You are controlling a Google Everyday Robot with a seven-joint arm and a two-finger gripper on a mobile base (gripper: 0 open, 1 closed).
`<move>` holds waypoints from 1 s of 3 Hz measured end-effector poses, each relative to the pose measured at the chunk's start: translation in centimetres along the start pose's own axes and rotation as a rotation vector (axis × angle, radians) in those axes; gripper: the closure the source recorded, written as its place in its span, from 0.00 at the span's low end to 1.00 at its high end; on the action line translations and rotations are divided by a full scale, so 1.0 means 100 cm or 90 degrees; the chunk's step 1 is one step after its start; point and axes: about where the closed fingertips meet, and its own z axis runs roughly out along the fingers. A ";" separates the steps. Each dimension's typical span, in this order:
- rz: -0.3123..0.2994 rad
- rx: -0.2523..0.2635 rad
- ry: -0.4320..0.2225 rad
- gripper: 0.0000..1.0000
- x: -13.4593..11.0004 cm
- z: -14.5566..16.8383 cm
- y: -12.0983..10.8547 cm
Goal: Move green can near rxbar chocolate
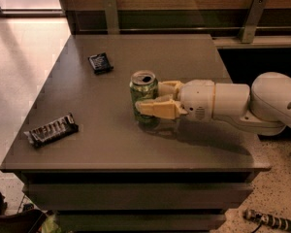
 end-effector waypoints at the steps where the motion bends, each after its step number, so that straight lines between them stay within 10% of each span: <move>1: 0.001 0.003 0.012 1.00 -0.008 0.006 0.005; 3: -0.020 0.004 0.048 1.00 -0.022 0.055 0.065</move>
Offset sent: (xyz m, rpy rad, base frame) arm -0.0495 0.0899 0.0247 -0.1205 0.0029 -0.0214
